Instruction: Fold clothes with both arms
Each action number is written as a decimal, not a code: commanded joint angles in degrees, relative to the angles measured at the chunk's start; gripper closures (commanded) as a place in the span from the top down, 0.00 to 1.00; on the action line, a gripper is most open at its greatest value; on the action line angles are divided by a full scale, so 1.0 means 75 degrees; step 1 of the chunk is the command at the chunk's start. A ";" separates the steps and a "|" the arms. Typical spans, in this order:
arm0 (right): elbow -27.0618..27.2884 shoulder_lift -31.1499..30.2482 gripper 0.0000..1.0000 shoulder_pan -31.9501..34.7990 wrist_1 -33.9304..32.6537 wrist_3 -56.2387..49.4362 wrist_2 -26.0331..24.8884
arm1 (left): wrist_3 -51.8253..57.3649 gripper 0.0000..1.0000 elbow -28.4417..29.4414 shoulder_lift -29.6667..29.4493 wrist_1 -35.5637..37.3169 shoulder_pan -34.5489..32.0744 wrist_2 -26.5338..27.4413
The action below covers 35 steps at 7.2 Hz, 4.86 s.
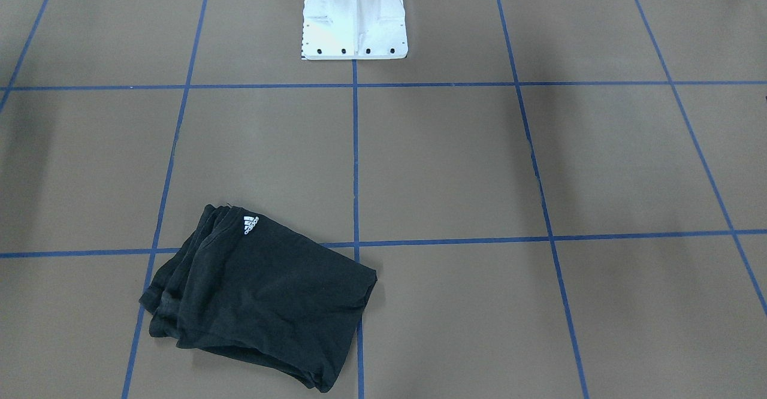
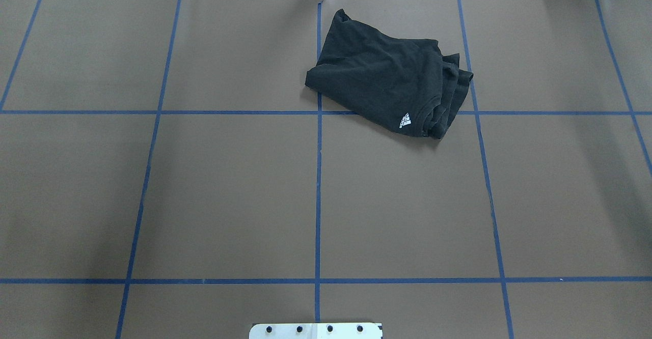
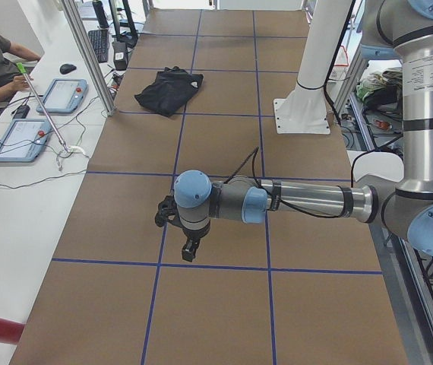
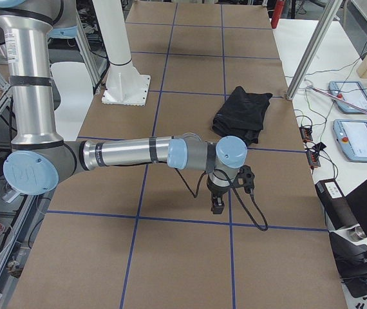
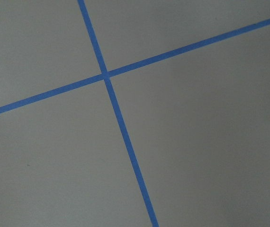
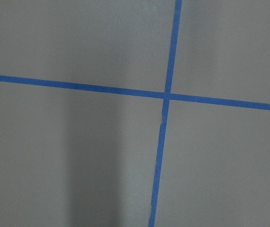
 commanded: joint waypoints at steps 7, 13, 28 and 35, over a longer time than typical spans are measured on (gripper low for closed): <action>-0.0033 -0.0331 1.00 0.0023 -0.0116 -0.0035 -0.0058 | -0.0099 1.00 0.0526 -0.0182 -0.0014 0.0003 0.0162; -0.0033 -0.0719 1.00 0.0093 0.0553 -0.0246 -0.0281 | -0.0099 1.00 0.0748 -0.0334 -0.0038 0.0003 0.0162; 0.0002 -0.0625 1.00 0.0129 0.0565 0.1359 -0.0399 | -0.1178 1.00 0.0901 -0.0475 -0.0085 0.0003 0.0150; -0.0045 -0.0602 1.00 0.0129 0.0553 0.1371 -0.0317 | -0.1177 1.00 0.0901 -0.0487 -0.0097 0.0003 0.0162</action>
